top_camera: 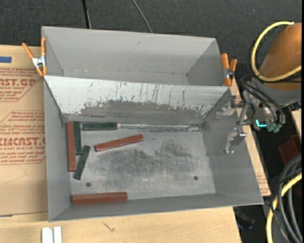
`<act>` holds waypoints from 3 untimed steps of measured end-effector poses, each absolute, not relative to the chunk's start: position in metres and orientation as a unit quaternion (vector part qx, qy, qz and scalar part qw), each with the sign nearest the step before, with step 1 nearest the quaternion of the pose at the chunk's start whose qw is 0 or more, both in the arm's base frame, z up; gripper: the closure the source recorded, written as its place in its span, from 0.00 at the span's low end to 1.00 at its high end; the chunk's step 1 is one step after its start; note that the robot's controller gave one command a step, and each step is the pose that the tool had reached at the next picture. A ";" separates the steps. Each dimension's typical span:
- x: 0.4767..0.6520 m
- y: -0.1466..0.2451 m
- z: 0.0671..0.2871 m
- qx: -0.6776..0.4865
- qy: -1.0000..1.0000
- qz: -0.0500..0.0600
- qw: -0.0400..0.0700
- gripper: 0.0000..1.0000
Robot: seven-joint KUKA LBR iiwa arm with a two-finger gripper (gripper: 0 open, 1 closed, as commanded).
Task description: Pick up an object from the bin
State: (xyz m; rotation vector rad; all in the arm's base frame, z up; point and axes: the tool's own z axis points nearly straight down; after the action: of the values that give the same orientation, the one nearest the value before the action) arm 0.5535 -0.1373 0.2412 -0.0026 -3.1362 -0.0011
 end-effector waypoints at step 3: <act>0.555 -0.129 0.159 0.002 -1.000 0.000 -0.001 0.00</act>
Offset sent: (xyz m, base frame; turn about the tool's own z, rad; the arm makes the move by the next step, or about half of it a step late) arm 0.0000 0.0000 0.0000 0.0000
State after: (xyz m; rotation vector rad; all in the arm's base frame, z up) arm 0.5552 -0.1286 0.1587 0.0060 -3.1427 0.0004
